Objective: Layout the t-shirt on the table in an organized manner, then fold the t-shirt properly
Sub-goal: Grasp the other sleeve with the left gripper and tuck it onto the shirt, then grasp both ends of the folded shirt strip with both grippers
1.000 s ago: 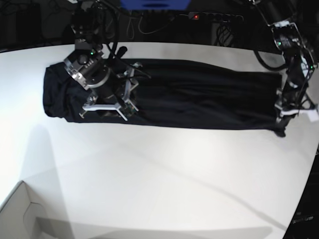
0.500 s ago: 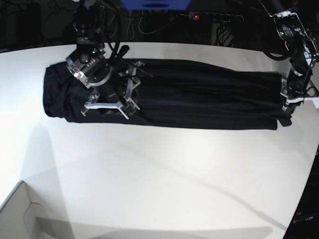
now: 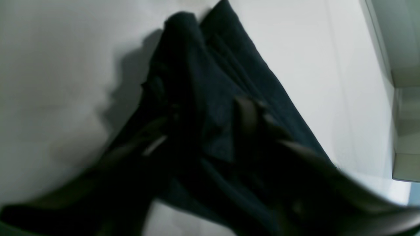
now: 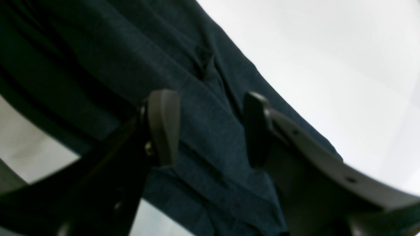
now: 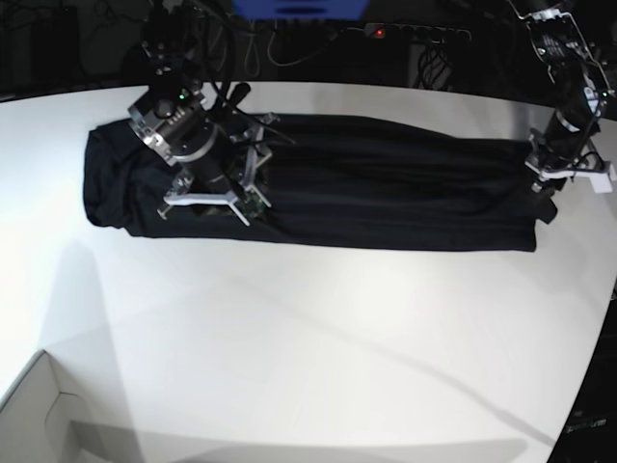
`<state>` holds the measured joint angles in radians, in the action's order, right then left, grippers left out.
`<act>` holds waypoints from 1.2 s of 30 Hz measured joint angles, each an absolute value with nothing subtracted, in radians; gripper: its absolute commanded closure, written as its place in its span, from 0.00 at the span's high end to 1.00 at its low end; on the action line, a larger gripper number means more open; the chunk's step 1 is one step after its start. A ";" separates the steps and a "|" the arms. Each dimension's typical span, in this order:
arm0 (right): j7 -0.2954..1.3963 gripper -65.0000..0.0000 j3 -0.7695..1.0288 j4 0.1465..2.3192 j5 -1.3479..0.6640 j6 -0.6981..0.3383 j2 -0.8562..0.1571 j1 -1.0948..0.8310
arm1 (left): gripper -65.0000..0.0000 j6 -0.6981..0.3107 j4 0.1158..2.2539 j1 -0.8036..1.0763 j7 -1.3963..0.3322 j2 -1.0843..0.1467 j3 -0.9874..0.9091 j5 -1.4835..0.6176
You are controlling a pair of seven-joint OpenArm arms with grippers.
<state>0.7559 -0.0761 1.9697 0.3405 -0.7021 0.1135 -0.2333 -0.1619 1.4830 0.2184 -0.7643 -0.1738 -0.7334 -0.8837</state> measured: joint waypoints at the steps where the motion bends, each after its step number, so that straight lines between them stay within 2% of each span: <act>1: 0.756 0.47 -0.077 1.970 0.340 -0.702 0.113 -0.234 | 0.47 -0.162 1.483 0.220 -0.772 -0.174 -0.733 -0.884; 7: 0.757 0.47 -0.078 1.970 0.340 -0.702 0.114 -0.234 | 0.57 -0.171 1.602 0.298 -0.765 -0.172 -0.735 -0.934; 10: 0.756 0.47 -0.078 1.970 0.340 -0.702 0.114 -0.233 | 0.61 -0.172 1.641 0.303 -0.775 -0.168 -0.797 -0.951; 16: 0.756 0.48 -0.059 1.970 0.338 -0.702 0.117 -0.233 | 0.63 -0.167 1.617 0.279 -0.772 -0.208 -0.886 -0.933; 21: 0.758 0.51 0.072 1.970 0.337 -0.702 0.155 -0.213 | 0.63 -0.177 1.534 0.233 -0.765 -0.252 -0.883 -0.859; 28: 0.759 0.54 0.182 1.970 0.340 -0.702 0.153 -0.194 | 0.63 -0.391 1.488 0.183 -0.782 -0.239 -0.882 -0.601; 36: 0.759 0.54 0.191 1.970 0.340 -0.702 0.153 -0.196 | 0.63 -0.537 1.354 0.104 -0.782 -0.215 -0.881 -0.468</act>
<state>0.7589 0.1905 1.9701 0.3405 -0.7021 0.1528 -0.1955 -0.5365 1.3537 0.1036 -0.7822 -0.2153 -0.8814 -0.4683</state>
